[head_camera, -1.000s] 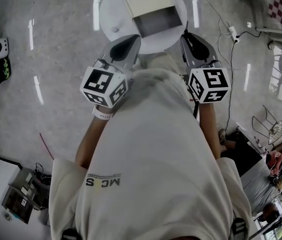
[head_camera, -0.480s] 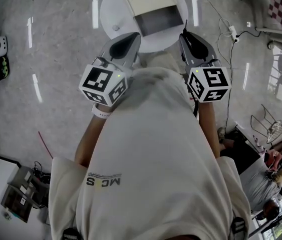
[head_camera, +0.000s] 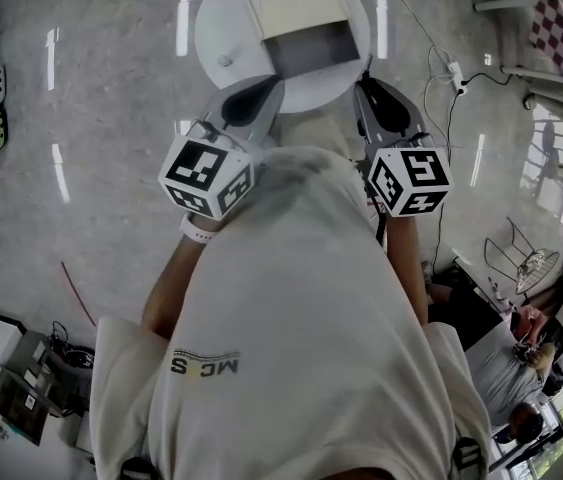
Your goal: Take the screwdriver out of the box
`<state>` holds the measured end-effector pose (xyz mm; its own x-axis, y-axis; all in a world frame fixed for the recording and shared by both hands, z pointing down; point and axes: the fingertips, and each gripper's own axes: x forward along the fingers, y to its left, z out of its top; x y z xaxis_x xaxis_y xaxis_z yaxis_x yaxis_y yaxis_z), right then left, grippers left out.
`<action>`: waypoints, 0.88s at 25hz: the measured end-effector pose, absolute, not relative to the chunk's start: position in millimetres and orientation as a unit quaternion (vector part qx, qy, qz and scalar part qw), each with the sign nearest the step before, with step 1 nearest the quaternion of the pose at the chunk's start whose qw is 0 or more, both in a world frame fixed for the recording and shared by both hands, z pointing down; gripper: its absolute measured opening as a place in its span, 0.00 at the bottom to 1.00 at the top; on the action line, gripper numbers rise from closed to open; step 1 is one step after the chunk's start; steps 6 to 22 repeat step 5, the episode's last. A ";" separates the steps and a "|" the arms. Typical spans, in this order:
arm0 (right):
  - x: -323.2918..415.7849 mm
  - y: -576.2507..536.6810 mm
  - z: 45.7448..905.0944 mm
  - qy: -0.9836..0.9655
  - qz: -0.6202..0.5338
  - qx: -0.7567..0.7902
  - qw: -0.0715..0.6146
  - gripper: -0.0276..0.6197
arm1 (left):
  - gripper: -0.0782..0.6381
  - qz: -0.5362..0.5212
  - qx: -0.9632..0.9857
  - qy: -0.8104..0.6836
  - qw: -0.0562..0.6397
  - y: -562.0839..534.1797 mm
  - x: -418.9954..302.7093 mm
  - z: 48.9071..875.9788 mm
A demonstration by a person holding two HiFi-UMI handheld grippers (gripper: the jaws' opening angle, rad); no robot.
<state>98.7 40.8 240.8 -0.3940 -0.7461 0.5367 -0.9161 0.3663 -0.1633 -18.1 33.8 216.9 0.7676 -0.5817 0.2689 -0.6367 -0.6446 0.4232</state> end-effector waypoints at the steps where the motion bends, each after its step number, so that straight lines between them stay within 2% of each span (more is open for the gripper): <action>1: 97.5 39.8 241.1 -0.804 0.224 0.516 0.191 0.14 | 0.11 0.053 0.905 -0.336 0.254 32.4 -19.2 216.6; 22: 94.5 38.1 243.3 -0.804 0.223 0.516 0.194 0.14 | 0.11 0.049 0.904 -0.338 0.256 29.2 -22.2 218.2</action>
